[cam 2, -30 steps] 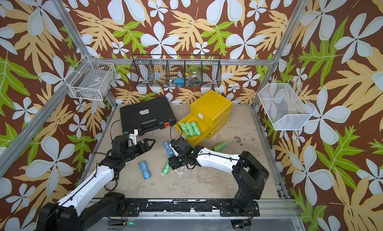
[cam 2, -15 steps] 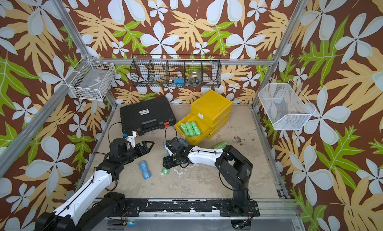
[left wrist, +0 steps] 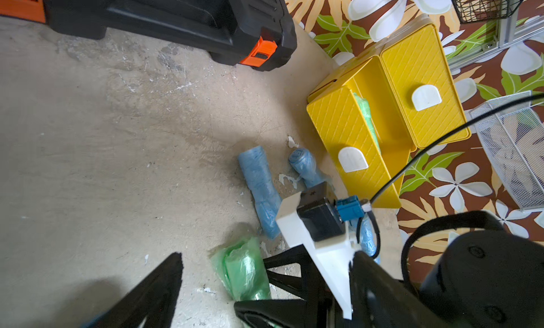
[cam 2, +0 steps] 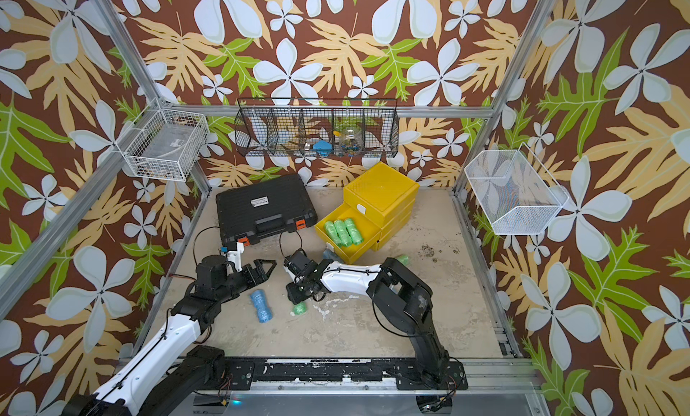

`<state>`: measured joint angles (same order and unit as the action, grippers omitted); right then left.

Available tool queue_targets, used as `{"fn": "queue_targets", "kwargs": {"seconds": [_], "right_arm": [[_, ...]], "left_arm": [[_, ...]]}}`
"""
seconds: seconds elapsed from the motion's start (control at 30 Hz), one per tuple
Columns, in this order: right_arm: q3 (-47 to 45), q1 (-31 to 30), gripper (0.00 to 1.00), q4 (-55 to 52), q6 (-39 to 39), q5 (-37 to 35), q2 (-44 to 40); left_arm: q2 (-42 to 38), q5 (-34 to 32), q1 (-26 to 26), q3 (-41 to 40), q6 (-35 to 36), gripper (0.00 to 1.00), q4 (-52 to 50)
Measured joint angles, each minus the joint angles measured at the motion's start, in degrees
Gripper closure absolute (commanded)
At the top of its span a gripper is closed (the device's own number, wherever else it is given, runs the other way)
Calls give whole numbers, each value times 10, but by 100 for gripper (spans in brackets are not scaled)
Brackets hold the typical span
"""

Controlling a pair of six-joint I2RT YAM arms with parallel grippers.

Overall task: Sort the rolls of trash bags by color and place them into the drawer
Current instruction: Pick up the roll of trash bags from the center of the board.

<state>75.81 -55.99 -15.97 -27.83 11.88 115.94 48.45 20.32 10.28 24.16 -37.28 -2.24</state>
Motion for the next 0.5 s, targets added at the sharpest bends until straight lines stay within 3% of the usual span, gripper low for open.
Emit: {"fn": "queue_targets", "kwargs": {"seconds": [0.2,0.33,0.5], "right_arm": [[-1,0,69,-31,20,-21,-38],[24,20,70,-58,49,-45,-89],[58,72,70,-98,99,-97,-143]], "left_arm": [[9,9,0,-1,-3,9,5],[66,57,0,5,-17,15,33],[132,99,34,34,-30,16,64]]}}
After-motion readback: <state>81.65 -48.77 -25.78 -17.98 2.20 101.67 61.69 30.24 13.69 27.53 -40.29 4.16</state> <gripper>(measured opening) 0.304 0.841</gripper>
